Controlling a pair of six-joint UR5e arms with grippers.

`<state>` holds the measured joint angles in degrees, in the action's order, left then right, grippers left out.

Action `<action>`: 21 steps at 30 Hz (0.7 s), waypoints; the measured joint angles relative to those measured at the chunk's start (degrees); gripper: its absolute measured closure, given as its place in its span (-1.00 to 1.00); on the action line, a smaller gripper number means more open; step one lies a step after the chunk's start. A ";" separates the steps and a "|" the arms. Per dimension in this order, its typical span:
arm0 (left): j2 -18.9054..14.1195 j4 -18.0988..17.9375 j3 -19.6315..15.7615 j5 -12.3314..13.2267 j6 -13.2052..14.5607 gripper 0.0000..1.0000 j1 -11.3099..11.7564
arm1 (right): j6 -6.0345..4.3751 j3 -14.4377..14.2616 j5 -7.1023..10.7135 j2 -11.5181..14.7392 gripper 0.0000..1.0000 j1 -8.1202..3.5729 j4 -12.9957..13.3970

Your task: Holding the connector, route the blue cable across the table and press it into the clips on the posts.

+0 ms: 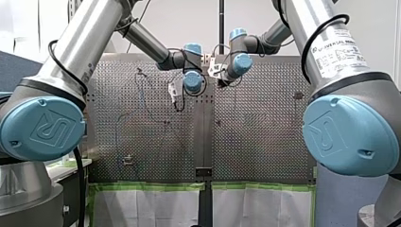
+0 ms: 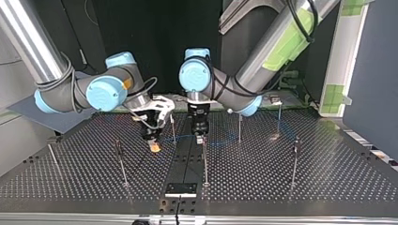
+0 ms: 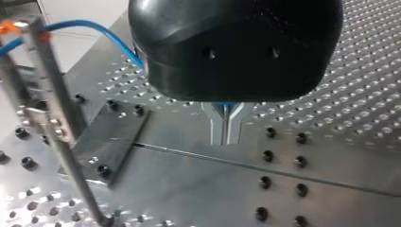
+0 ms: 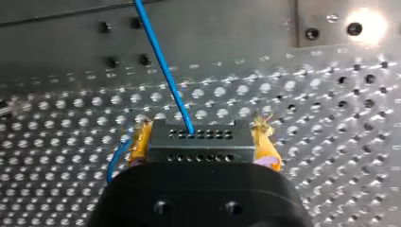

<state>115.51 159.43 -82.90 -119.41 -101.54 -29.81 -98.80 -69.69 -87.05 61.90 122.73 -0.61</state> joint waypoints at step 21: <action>0.12 -10.41 -11.93 4.56 0.54 1.00 -0.07 | 1.56 -10.01 -0.30 0.06 1.00 -0.88 0.30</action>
<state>115.64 149.02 -94.83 -114.86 -101.00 -29.88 -97.25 -79.70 -87.36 61.96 121.84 -0.32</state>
